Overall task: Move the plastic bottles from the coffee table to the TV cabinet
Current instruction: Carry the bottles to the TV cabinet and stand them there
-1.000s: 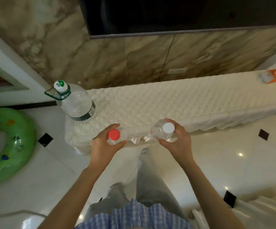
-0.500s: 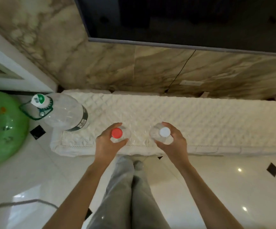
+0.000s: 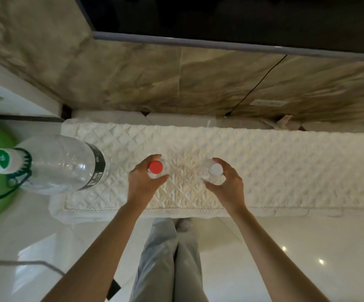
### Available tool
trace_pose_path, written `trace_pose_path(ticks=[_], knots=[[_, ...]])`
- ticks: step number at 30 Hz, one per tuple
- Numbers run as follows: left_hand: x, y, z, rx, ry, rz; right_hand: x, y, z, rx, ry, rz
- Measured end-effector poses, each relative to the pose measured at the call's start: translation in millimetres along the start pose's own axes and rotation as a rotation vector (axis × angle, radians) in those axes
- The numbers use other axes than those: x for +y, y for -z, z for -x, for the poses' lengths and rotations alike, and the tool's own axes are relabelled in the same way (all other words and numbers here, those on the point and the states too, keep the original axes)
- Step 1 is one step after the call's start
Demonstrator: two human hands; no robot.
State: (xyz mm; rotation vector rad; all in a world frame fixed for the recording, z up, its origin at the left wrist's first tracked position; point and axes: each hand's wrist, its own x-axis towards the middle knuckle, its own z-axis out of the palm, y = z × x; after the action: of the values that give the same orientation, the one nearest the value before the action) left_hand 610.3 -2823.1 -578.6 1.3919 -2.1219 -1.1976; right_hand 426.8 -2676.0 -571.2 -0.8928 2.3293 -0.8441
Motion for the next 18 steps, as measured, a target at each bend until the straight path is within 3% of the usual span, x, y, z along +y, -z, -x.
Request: trace_pose_path(ticks=[18], knots=[[-56, -33, -10, -0.113, 0.02, -0.045, 43, -51, -34, -0.076, -0.047, -0.031]])
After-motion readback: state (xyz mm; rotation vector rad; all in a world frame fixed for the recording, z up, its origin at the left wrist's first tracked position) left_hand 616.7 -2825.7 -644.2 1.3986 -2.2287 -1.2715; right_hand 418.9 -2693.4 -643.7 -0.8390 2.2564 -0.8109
